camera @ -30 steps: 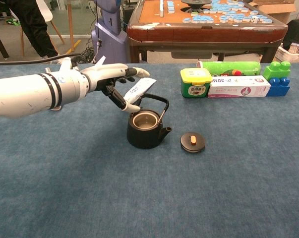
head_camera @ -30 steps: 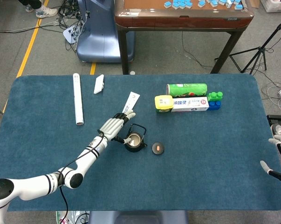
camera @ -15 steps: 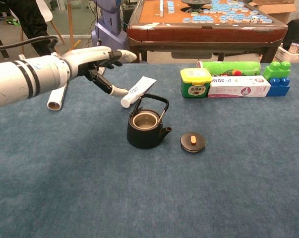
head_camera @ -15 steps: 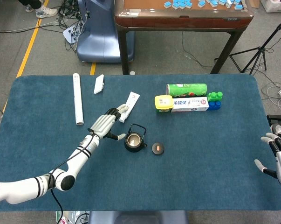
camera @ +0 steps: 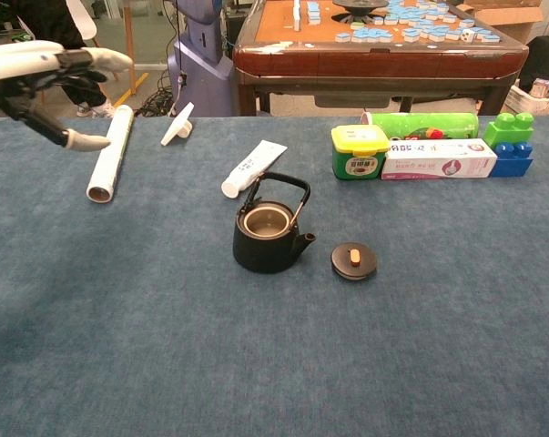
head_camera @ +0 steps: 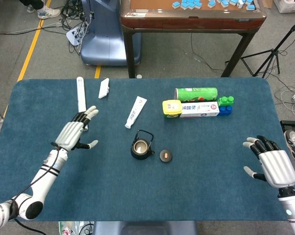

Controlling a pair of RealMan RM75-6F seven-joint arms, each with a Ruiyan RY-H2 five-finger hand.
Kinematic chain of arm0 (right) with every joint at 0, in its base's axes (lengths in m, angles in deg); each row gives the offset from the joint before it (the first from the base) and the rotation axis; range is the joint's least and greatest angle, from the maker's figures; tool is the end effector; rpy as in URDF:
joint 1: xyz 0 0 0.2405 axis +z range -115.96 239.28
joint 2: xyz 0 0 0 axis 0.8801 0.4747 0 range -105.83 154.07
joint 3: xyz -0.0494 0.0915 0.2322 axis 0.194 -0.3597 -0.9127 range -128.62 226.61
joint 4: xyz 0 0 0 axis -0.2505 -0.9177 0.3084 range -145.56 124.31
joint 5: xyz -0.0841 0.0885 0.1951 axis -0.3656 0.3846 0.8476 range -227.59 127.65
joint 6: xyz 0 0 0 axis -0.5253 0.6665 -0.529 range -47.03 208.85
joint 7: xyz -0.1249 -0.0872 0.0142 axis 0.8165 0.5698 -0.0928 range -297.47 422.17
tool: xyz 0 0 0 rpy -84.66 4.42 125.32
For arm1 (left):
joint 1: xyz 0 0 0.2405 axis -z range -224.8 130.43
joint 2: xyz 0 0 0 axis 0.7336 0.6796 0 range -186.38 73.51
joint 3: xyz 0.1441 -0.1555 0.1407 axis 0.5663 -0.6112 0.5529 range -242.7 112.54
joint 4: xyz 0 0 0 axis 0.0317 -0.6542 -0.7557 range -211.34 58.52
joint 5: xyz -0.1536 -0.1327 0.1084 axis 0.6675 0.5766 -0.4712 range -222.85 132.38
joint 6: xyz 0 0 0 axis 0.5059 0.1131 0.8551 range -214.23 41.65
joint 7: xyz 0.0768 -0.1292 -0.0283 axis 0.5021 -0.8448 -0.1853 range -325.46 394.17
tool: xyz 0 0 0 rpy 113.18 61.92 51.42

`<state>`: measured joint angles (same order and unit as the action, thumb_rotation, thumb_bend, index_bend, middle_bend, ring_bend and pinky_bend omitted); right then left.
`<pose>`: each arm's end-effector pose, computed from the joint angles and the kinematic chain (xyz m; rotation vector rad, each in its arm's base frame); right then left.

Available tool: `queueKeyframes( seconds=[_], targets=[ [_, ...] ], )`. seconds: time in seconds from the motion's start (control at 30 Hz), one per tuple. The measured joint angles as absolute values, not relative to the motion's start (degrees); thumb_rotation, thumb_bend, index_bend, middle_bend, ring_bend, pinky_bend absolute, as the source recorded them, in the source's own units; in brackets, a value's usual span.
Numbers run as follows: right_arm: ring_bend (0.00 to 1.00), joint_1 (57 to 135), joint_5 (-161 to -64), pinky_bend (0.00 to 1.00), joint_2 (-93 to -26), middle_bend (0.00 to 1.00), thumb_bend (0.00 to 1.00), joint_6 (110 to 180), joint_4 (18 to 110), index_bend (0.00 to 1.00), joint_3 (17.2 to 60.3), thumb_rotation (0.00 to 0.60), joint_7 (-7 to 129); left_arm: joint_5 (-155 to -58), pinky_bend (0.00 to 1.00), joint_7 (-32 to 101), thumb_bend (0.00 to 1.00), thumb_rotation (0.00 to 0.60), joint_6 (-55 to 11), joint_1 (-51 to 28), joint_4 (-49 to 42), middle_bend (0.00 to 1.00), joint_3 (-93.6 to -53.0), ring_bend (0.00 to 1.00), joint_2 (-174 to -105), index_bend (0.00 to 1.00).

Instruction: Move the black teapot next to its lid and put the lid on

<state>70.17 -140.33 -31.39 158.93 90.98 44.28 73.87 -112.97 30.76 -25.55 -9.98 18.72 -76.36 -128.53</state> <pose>-0.2747 -0.2133 0.1538 1.6090 -0.7249 0.8022 -0.1687 0.3558 0.0612 -1.6235 -1.1655 -1.1918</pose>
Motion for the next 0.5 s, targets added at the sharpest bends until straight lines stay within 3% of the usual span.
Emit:
queueKeyframes(
  seconds=[0.17,0.5],
  targets=[
    [0.15,74.38,-142.12,0.25,-31.44,0.26,0.19,153.29,92.18,0.30,44.49,0.600,74.97,-114.56,0.01,32.59,0.24,0.599,-21.37,-14.60,21.58,0.00,-73.82,0.00,-123.73,0.00],
    [0.11,82.32,-140.53,0.25,-33.48,0.27,0.19,140.76,94.52,0.33,44.59,0.600,78.74,-118.14,0.01,34.72,0.24,0.600,-12.74,-22.50,20.46,0.00,-69.91,0.00,-121.60,0.00]
  ],
)
